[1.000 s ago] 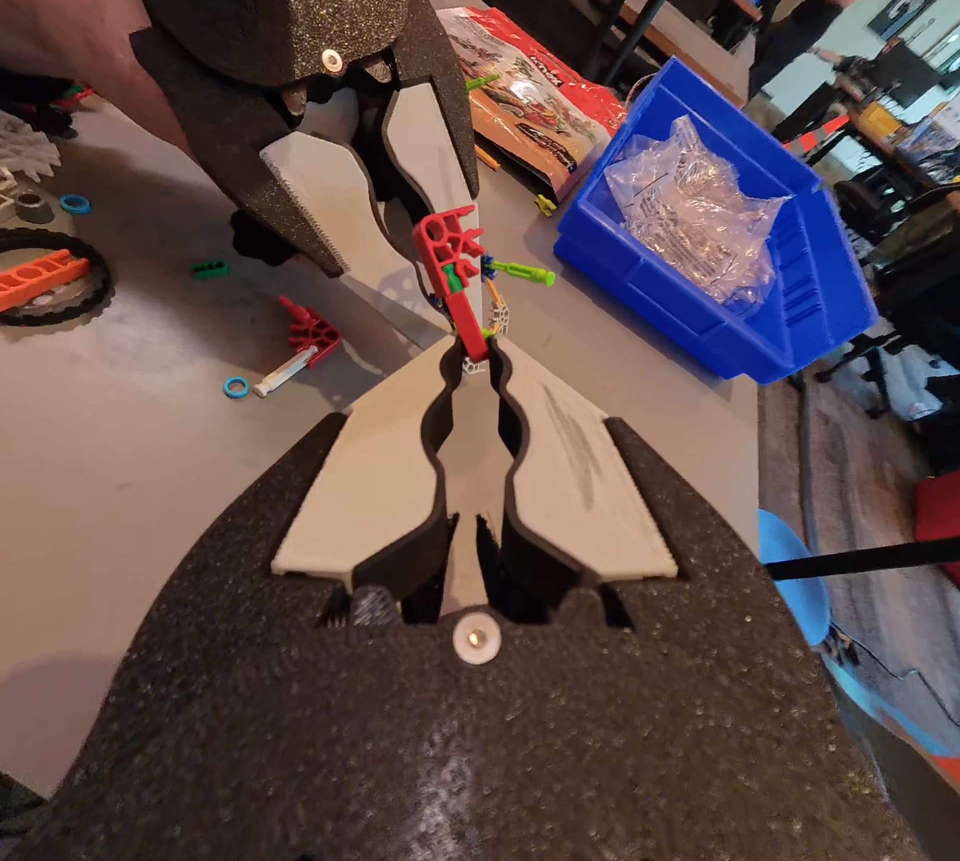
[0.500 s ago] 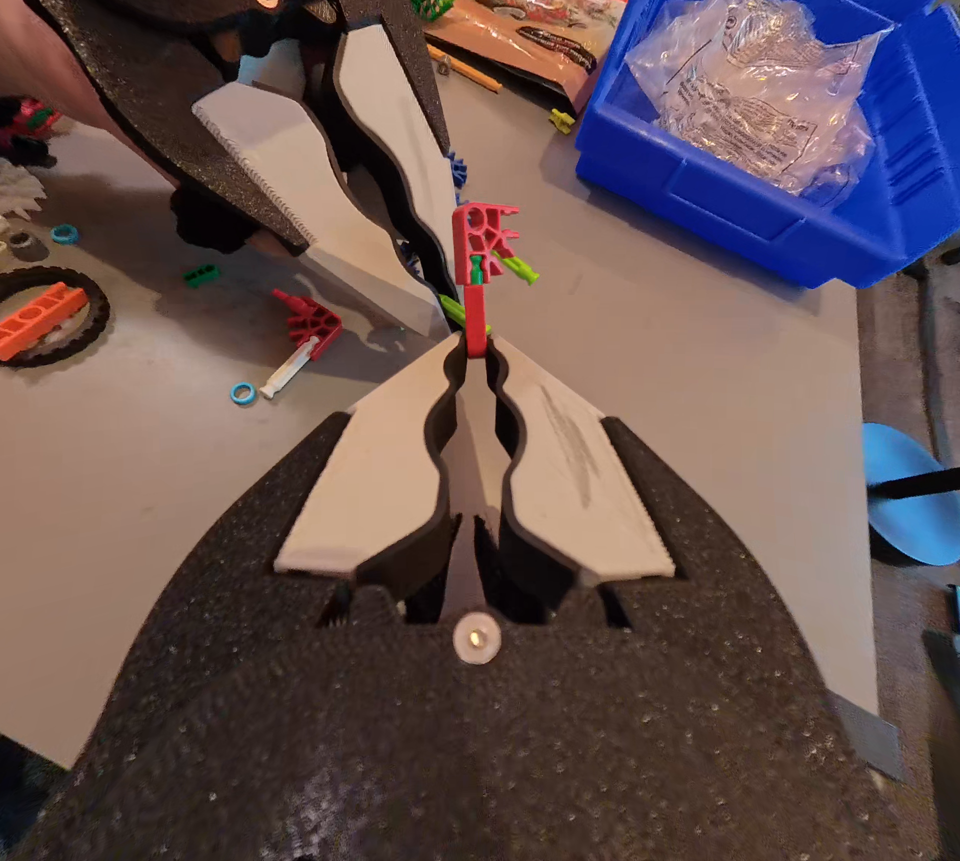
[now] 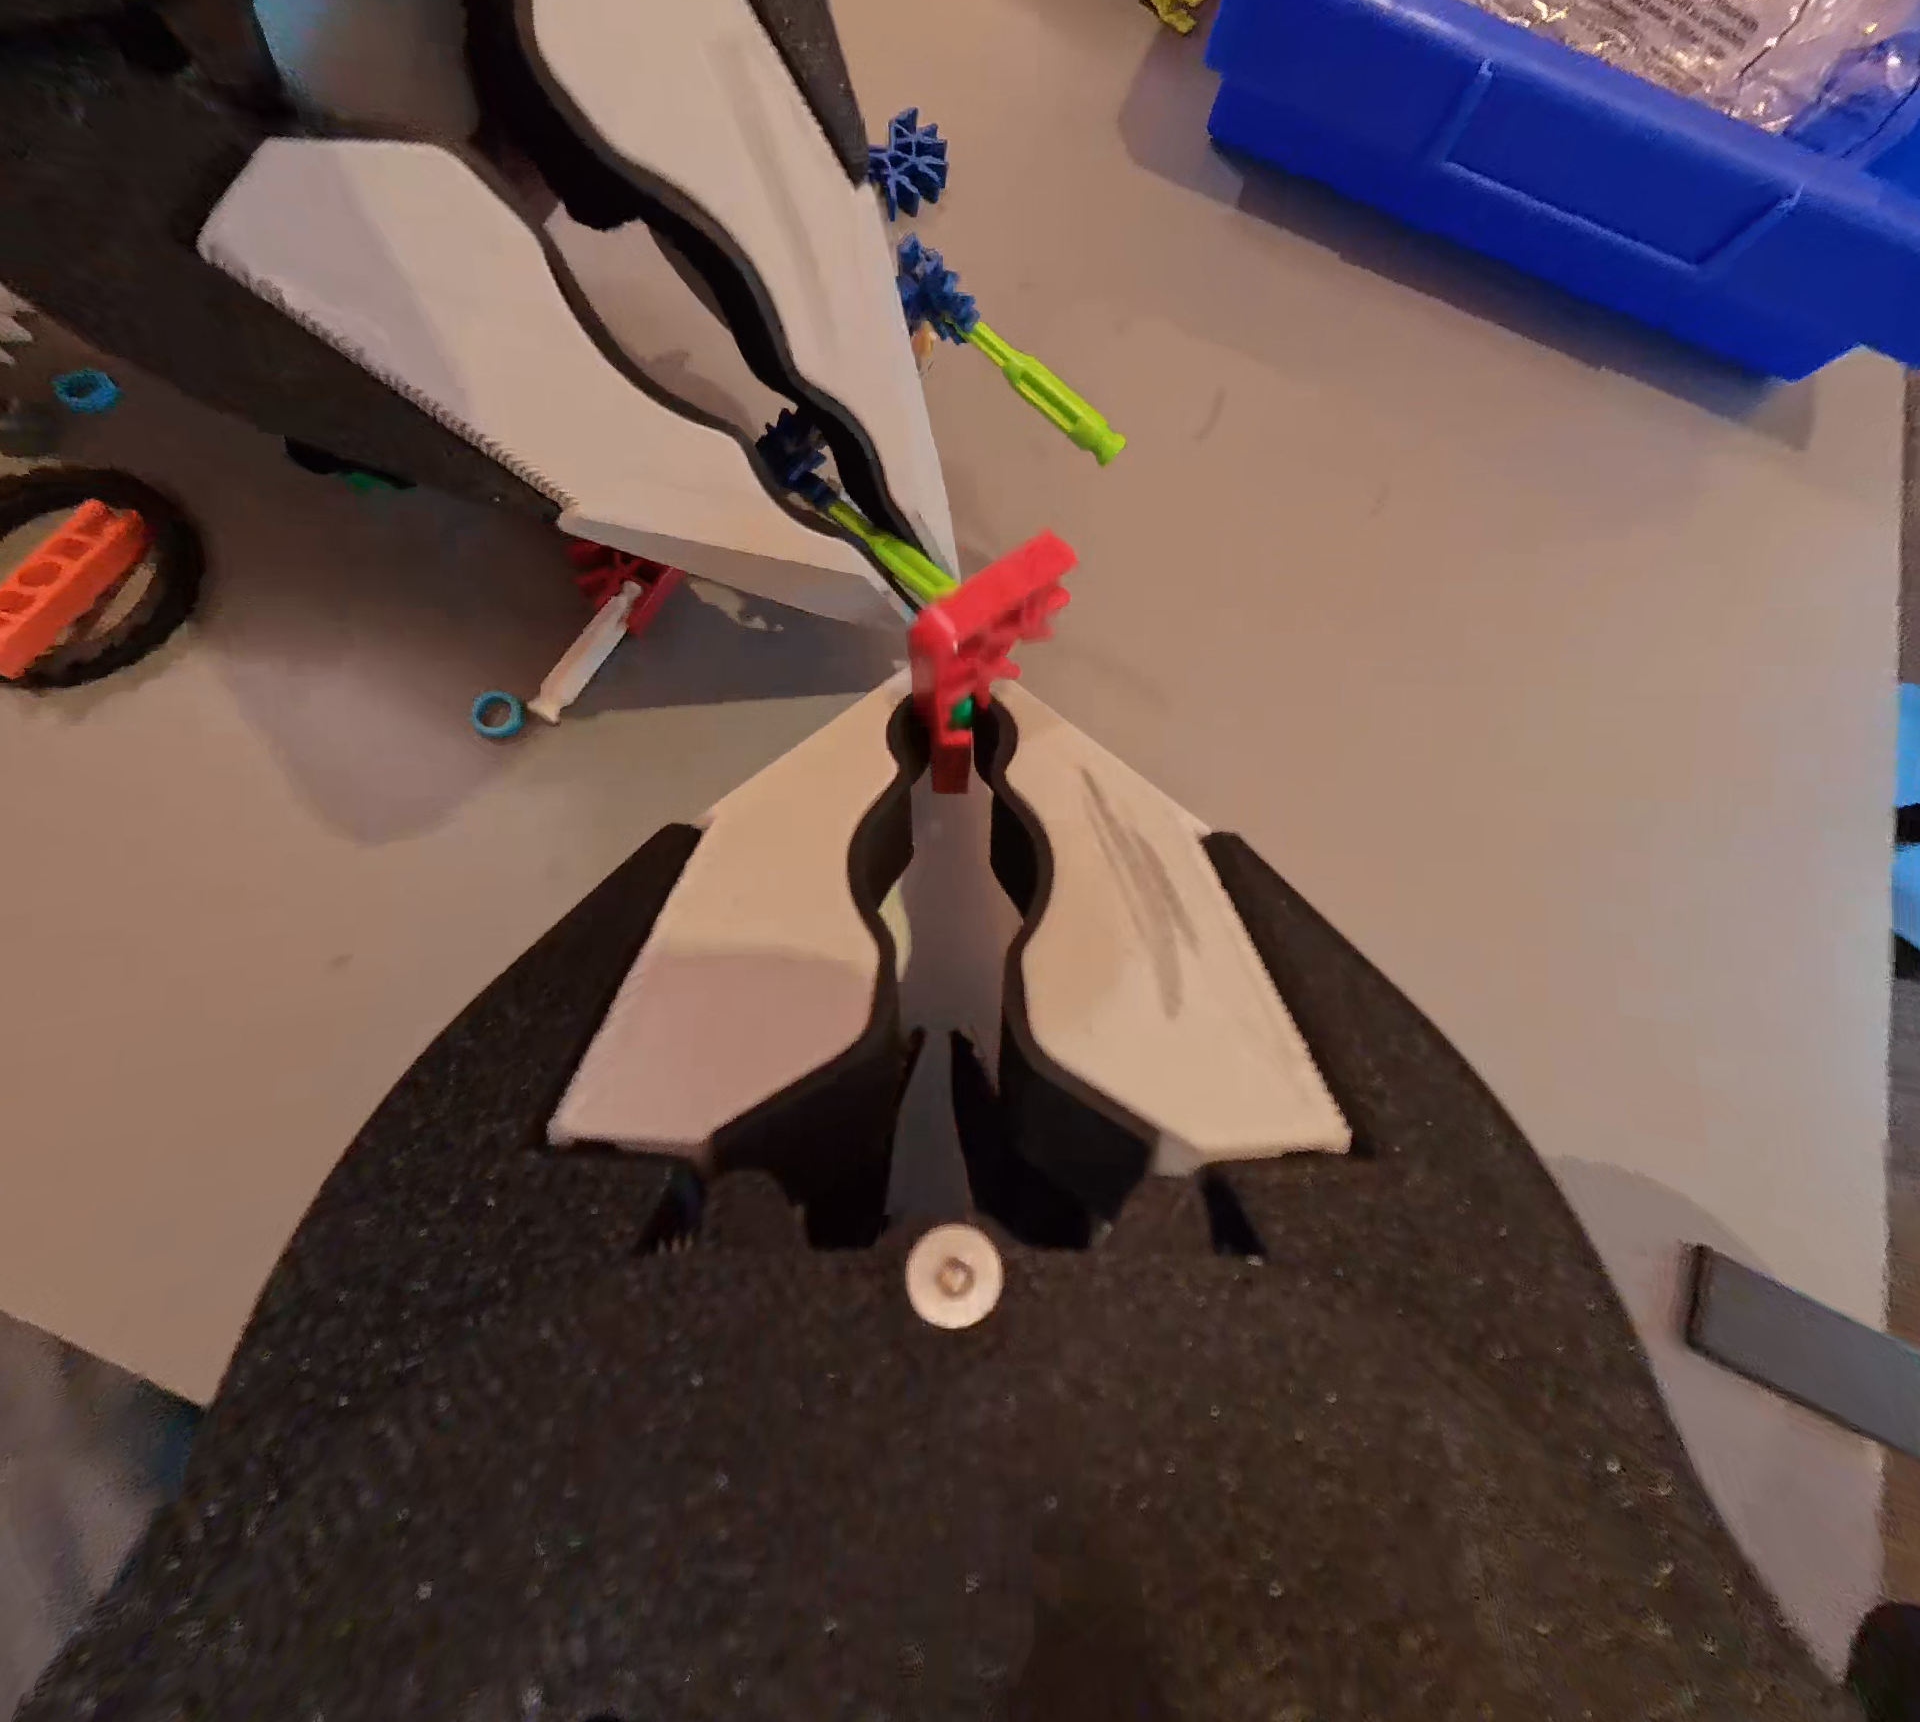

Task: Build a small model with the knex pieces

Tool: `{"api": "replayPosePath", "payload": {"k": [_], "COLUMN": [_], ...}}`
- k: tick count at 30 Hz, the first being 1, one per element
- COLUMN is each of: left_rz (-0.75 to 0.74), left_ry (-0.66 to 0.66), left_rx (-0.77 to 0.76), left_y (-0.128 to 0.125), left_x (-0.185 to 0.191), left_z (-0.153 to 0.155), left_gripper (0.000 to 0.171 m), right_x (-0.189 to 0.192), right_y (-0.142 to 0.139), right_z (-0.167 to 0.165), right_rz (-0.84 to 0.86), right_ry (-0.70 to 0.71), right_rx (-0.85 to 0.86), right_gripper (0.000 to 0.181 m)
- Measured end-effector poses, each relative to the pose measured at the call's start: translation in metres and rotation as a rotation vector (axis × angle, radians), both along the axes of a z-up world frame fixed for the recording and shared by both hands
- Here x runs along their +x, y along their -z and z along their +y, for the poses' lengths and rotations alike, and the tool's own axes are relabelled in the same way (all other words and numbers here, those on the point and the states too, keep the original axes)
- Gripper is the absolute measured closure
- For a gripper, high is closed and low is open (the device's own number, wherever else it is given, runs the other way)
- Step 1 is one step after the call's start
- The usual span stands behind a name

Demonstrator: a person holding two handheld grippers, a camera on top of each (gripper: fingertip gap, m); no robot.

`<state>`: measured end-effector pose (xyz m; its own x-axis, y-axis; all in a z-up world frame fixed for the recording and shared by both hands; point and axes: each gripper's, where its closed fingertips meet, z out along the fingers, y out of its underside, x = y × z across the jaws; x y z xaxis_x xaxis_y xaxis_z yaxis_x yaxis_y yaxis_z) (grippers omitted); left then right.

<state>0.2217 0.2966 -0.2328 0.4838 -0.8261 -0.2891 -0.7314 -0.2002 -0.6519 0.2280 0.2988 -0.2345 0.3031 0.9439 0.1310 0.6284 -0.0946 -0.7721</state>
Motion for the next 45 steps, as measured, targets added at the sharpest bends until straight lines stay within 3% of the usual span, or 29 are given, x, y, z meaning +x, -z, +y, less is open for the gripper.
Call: {"api": "replayPosePath", "payload": {"k": [6, 11, 14, 30, 35, 45], "left_rz": [0.023, 0.092, 0.125, 0.117, 0.123, 0.135], "left_ry": [0.010, 0.041, 0.052, 0.058, 0.073, 0.088], "left_rx": [0.039, 0.107, 0.117, 0.139, 0.140, 0.146], "left_y": [-0.001, 0.005, 0.011, 0.007, 0.006, 0.004], "left_x": [0.004, 0.012, 0.014, 0.011, 0.014, 0.016], "left_z": [0.001, 0.001, 0.000, 0.002, -0.001, -0.004], "left_gripper": [0.170, 0.170, 0.169, 0.170, 0.170, 0.170], "right_x": [0.002, 0.009, 0.013, 0.035, 0.054, 0.040], "right_y": [-0.004, 0.011, 0.017, 0.000, 0.004, 0.010], "right_z": [-0.005, -0.008, -0.008, -0.008, -0.016, -0.025], "right_rz": [0.088, 0.007, -0.035, -0.070, -0.200, -0.204], "right_ry": [-0.001, -0.001, -0.002, 0.060, 0.050, 0.012], "right_rx": [-0.162, -0.215, -0.216, -0.170, -0.116, -0.071], "right_gripper": [0.176, 0.171, 0.161, 0.160, 0.159, 0.158]}}
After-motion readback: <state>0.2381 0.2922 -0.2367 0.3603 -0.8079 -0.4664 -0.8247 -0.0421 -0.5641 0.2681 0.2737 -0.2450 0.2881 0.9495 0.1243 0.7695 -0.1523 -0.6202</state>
